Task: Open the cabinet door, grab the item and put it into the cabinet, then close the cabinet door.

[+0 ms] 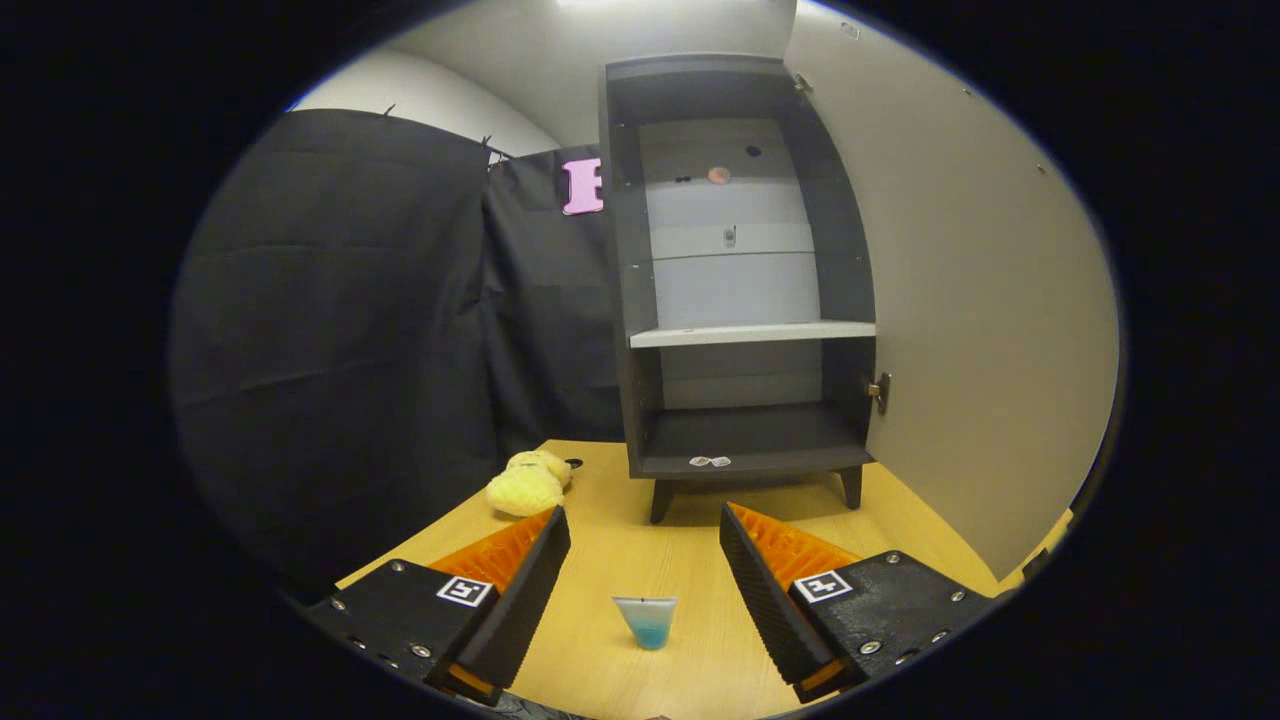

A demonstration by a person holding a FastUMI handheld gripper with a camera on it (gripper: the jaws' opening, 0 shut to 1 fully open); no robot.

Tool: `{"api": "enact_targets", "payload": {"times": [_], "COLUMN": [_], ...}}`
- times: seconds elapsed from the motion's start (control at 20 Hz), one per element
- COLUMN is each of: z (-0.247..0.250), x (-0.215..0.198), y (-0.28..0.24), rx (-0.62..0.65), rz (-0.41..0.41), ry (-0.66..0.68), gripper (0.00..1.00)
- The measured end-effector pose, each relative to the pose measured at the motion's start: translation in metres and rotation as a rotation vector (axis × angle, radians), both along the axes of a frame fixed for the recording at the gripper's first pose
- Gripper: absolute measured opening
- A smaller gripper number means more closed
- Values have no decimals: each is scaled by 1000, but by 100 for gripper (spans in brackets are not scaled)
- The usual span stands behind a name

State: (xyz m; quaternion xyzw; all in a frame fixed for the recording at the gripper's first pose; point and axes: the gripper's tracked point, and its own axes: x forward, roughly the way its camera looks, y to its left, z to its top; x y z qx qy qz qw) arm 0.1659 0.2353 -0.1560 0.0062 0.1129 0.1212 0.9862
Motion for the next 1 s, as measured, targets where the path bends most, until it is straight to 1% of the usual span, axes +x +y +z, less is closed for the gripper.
{"api": "enact_targets", "payload": {"times": [0.25,0.7,0.9,1.0], "z": [-56,-132,-161,-174], "x": [10,15,16,15], "y": [8,9,5,1], "rx": [-22,-70,-91,-103], "rz": [-12,-41,-59,-74], "ry": [85,238,301,339], "gripper": [94,93,86,78]}}
